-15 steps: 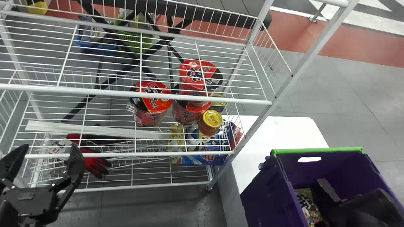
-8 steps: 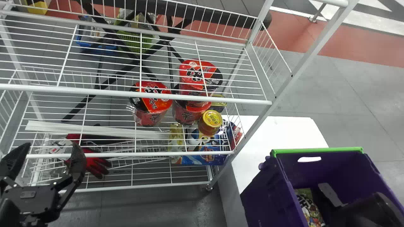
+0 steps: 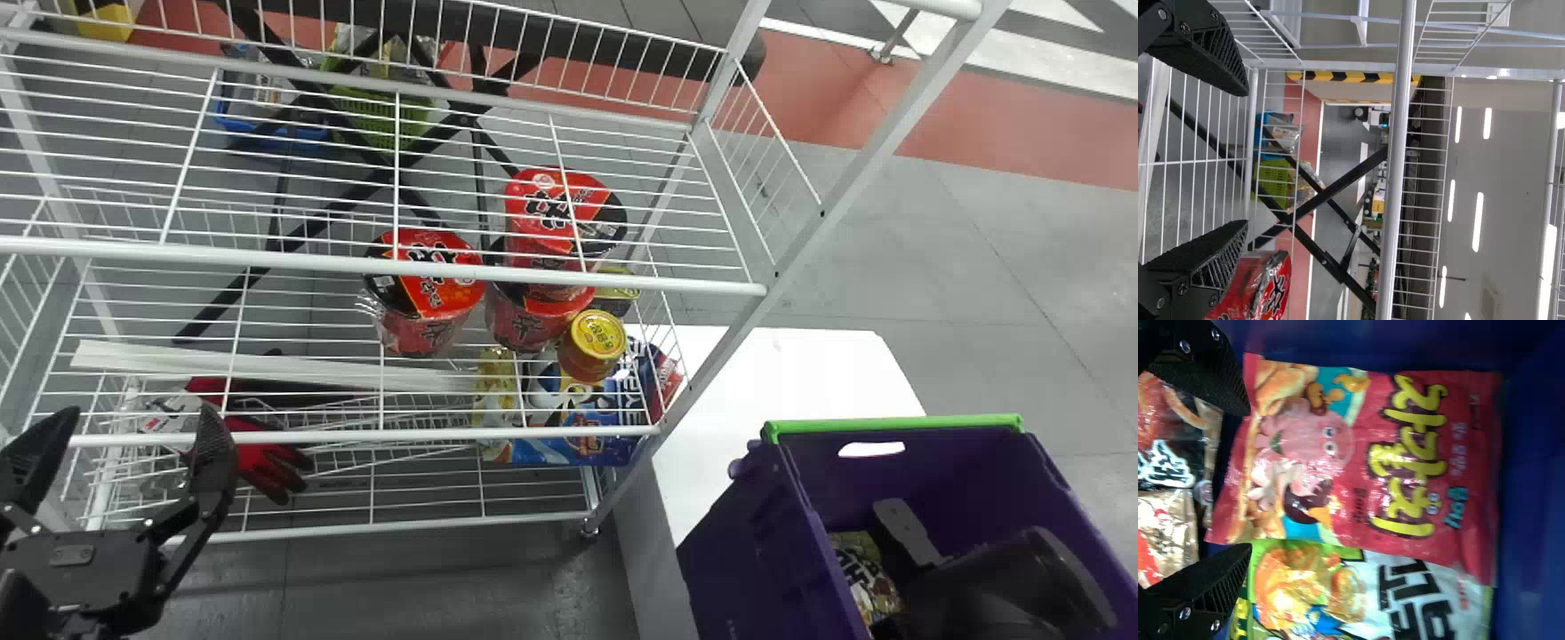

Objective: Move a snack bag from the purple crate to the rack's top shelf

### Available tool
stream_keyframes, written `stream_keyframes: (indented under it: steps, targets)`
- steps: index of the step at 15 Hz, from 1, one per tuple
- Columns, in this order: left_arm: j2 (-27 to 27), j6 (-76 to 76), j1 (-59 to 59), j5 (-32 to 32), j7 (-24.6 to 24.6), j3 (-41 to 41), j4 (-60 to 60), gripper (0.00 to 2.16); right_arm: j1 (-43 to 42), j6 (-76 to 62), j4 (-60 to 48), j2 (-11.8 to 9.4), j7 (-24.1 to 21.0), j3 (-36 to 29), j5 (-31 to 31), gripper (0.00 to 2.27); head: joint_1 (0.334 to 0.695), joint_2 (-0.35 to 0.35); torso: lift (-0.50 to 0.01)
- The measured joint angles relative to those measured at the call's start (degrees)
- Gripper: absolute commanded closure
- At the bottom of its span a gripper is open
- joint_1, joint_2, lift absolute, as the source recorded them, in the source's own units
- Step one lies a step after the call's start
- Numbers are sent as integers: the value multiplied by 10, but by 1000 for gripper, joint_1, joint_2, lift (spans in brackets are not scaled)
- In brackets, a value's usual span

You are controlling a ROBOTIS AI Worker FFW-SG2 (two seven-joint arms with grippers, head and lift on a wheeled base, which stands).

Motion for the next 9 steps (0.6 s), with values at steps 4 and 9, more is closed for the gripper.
stream_keyframes:
  steps: [4,9]
  targets:
    - [0,-1,5,0,0,1,-3,137,-2,-6,11,7,-16,0,-11,130,695,-350,-448]
    - [0,-1,7,-1,-1,0,-5,137,3,-26,15,12,-38,-4,-30,181,695,-350,-448]
